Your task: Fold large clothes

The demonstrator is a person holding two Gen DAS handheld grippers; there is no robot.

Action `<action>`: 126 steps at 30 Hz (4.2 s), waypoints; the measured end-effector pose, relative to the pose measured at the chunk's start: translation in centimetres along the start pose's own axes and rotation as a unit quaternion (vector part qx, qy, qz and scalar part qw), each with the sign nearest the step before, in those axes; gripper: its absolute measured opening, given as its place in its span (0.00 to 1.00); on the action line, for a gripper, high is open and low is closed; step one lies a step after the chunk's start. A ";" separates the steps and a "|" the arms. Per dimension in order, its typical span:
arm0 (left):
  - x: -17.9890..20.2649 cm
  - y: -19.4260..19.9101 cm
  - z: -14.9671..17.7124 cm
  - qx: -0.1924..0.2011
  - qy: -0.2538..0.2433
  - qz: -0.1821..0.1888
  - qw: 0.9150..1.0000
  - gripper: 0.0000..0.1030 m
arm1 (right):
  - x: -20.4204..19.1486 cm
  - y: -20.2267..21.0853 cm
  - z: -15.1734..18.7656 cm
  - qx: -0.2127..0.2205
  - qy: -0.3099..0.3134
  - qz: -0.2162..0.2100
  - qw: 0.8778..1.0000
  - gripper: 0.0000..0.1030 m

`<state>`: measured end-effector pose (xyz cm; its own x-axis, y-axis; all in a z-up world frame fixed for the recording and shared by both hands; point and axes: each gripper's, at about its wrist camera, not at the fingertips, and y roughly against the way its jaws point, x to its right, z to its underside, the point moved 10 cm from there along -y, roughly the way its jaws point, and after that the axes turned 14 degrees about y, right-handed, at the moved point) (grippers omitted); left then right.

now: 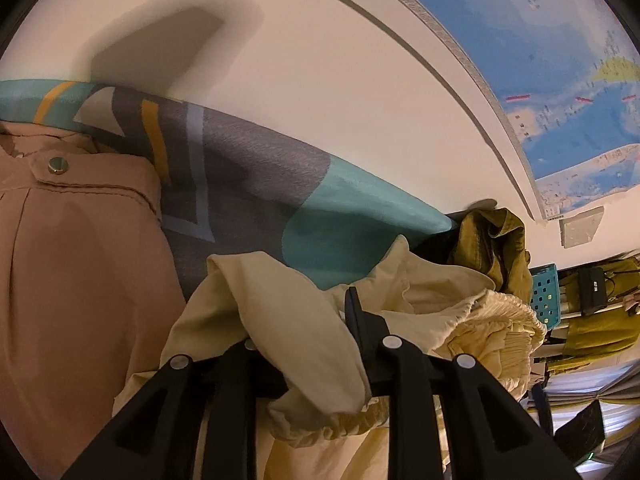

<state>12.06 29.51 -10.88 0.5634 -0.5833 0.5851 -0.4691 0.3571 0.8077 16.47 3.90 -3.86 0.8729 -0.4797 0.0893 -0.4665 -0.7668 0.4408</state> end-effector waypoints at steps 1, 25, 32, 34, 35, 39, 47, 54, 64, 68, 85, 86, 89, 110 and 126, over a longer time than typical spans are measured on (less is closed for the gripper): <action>0.1 0.1 0.1 0.003 0.000 0.001 1.000 0.23 | -0.7 -1.3 0.1 -0.011 0.020 0.008 1.000 0.80; -0.3 9.2 6.3 0.162 -0.166 0.030 0.972 0.65 | 3.2 -11.0 -0.2 -0.059 -0.036 -0.003 0.998 0.40; -4.3 11.8 9.1 0.188 -0.202 0.016 0.961 0.76 | 5.3 3.7 2.7 0.059 -0.055 0.019 0.997 0.74; -5.1 11.4 9.8 0.186 -0.215 0.004 0.959 0.81 | 7.1 6.0 5.9 0.043 -0.072 0.062 0.995 0.85; -5.4 11.0 10.0 0.186 -0.218 -0.004 0.958 0.81 | 7.7 6.8 7.8 0.030 -0.084 0.073 0.993 0.85; -6.2 8.9 10.4 0.172 -0.223 -0.016 0.959 0.82 | 9.2 7.5 13.7 0.009 -0.150 0.056 0.987 0.87; -6.4 6.8 11.3 0.184 -0.232 -0.065 0.953 0.46 | 8.7 3.9 15.4 0.008 -0.174 -0.010 0.985 0.18; -5.9 12.2 16.2 0.173 -0.191 0.041 0.965 0.15 | 7.7 14.9 10.6 0.113 -0.159 -0.042 0.980 0.08; -13.1 7.9 22.4 0.107 -0.108 0.097 0.984 0.16 | 12.7 15.1 23.9 -0.005 -0.275 0.020 0.961 0.13; -11.8 9.7 22.2 0.148 -0.151 0.040 0.977 0.27 | 12.9 16.4 22.5 0.010 -0.267 0.053 0.962 0.34; -5.8 5.8 21.5 0.178 -0.239 -0.044 0.953 0.65 | 6.1 6.0 16.5 -0.068 -0.066 0.080 0.992 0.07; -6.1 5.5 21.1 0.179 -0.234 -0.049 0.955 0.64 | 6.4 5.4 16.3 -0.064 -0.077 0.078 0.992 0.06; -7.2 5.2 19.6 0.182 -0.205 -0.066 0.959 0.60 | 7.1 5.3 15.0 -0.046 -0.074 0.100 0.991 0.05; -1.2 6.8 22.9 0.242 -0.271 -0.111 0.925 0.71 | 1.5 8.2 11.2 0.007 -0.033 0.083 0.996 0.59; 0.7 12.2 23.8 0.284 -0.283 -0.040 0.915 0.79 | 1.0 1.4 13.0 -0.052 -0.034 0.049 0.997 0.02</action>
<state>-9.46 16.11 -2.34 0.2436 -0.9330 0.2648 -0.8109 -0.0461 0.5834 14.83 -3.23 -14.74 0.8099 -0.5815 0.0770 -0.5291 -0.6676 0.5238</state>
